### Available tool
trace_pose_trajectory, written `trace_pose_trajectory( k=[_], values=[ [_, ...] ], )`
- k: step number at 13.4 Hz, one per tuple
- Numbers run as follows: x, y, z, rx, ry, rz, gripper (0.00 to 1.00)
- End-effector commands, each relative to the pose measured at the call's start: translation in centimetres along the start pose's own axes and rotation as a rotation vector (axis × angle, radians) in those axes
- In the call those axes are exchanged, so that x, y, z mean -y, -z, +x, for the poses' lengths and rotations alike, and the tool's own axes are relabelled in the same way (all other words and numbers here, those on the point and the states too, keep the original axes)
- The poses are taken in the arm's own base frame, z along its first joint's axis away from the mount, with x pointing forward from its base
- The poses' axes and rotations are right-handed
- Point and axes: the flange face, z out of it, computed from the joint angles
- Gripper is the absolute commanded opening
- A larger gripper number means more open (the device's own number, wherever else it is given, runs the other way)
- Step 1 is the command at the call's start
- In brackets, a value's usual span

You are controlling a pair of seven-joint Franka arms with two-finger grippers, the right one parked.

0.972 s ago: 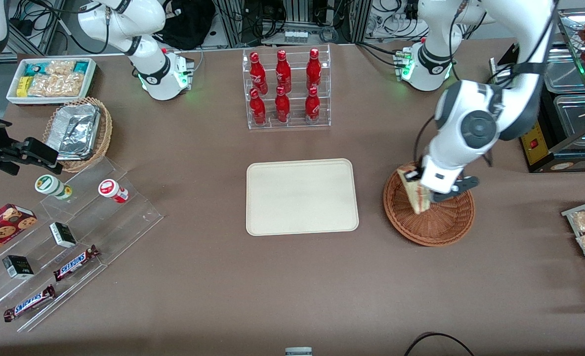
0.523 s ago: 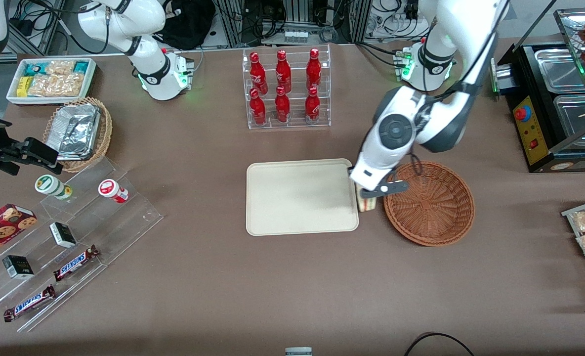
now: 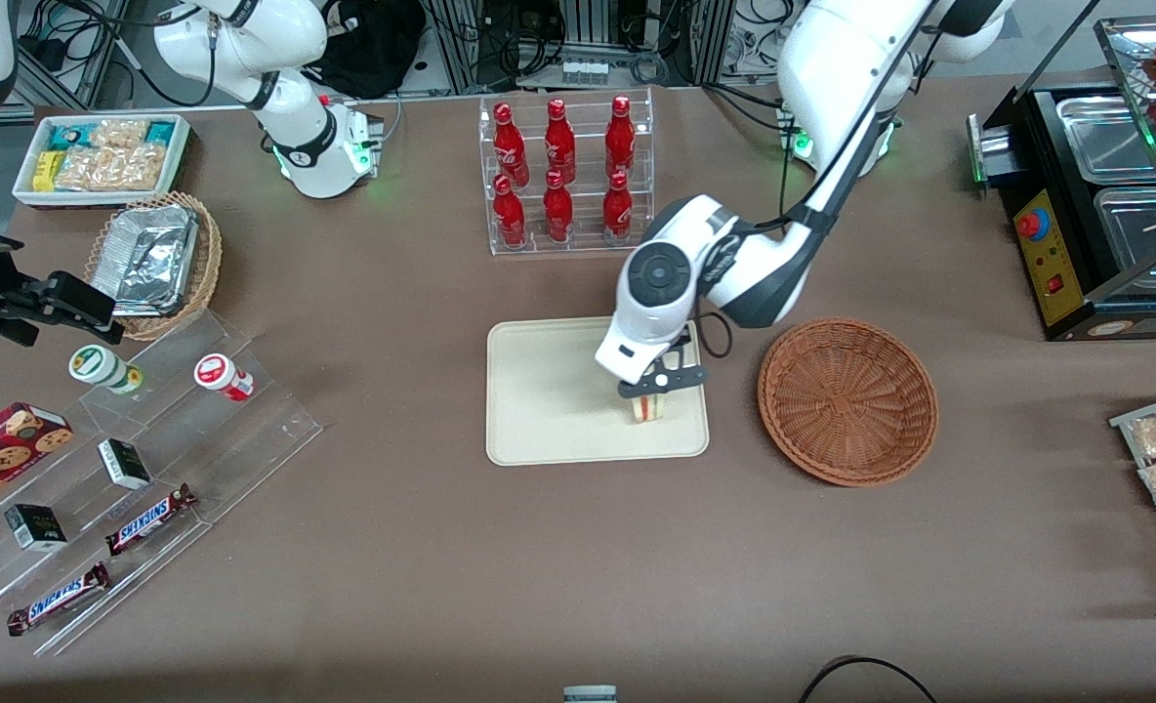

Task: Place sandwich from basket to tray
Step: 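Lift the sandwich and carry it over the cream tray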

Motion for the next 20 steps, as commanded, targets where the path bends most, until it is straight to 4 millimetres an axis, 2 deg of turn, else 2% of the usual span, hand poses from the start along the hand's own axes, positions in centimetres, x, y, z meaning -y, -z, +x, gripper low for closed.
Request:
trace_pose_trajectory(
  k=[1, 3, 6, 10, 13, 14, 15, 16, 19, 20],
  values=[
    [-2.9, -0.6, 0.0, -0.064, 0.056, 0.021, 0.04],
    [-4.1, -0.4, -0.4, -0.071, 0.075, 0.006, 0.04],
    [-5.8, -1.1, -1.6, -0.075, 0.074, -0.008, 0.04],
    [-6.9, -1.9, -2.6, -0.079, 0.058, -0.033, 0.05],
    [-7.1, -2.0, -2.6, -0.091, 0.045, -0.057, 0.07],
    [-7.1, -2.1, -2.6, -0.090, 0.045, -0.057, 0.18],
    [-7.1, -2.1, -2.5, -0.091, 0.042, -0.058, 0.54],
    [-7.1, -2.1, -2.5, -0.091, 0.041, -0.056, 1.00],
    [-7.1, -1.4, -2.7, -0.099, 0.031, -0.054, 1.00],
    [-7.4, -0.5, -3.2, -0.108, 0.022, -0.058, 1.00]
  ],
)
